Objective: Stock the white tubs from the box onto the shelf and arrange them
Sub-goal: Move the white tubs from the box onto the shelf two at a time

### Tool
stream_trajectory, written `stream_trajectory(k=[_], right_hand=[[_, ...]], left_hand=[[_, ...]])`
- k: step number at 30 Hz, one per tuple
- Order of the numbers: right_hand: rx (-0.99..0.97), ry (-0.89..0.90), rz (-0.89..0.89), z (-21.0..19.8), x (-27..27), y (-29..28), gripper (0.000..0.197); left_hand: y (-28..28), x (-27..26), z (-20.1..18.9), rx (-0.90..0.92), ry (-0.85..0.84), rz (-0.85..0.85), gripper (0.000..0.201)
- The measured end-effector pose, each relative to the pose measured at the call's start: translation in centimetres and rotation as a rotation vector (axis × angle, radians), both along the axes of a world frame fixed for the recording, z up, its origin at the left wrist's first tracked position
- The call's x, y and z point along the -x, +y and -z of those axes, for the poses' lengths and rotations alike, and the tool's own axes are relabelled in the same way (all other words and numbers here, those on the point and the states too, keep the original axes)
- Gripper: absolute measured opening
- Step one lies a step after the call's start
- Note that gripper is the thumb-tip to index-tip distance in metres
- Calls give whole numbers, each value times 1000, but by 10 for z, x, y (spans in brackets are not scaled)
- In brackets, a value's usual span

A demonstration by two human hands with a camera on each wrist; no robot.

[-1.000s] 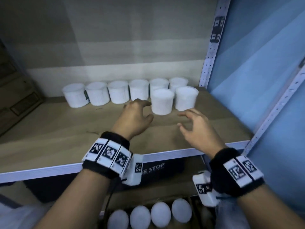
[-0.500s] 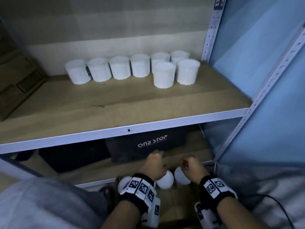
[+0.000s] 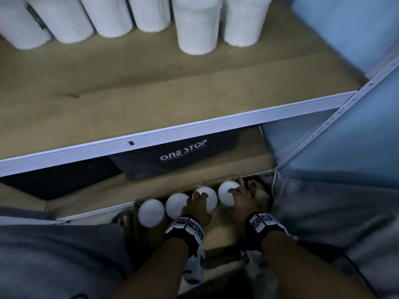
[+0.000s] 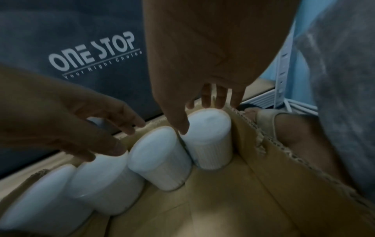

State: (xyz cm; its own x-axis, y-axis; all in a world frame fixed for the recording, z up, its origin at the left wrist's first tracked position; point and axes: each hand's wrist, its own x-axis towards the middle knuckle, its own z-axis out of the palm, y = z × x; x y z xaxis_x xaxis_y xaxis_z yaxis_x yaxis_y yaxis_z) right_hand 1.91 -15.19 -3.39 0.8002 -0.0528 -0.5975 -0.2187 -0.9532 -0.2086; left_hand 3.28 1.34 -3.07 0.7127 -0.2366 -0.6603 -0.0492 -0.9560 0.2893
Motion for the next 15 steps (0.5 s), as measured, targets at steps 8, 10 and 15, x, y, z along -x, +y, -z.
stream_trajectory(k=[8, 10, 15], right_hand=[[100, -63, -137, 22, -28, -2, 83], [93, -75, -144, 29, -30, -1, 89], [118, -68, -142, 41, -32, 2, 95]], left_hand=[[-16, -23, 35, -100, -211, 98, 81], [-21, -23, 40, -122, -235, 95, 82], [-30, -20, 55, -163, -258, 70, 88]])
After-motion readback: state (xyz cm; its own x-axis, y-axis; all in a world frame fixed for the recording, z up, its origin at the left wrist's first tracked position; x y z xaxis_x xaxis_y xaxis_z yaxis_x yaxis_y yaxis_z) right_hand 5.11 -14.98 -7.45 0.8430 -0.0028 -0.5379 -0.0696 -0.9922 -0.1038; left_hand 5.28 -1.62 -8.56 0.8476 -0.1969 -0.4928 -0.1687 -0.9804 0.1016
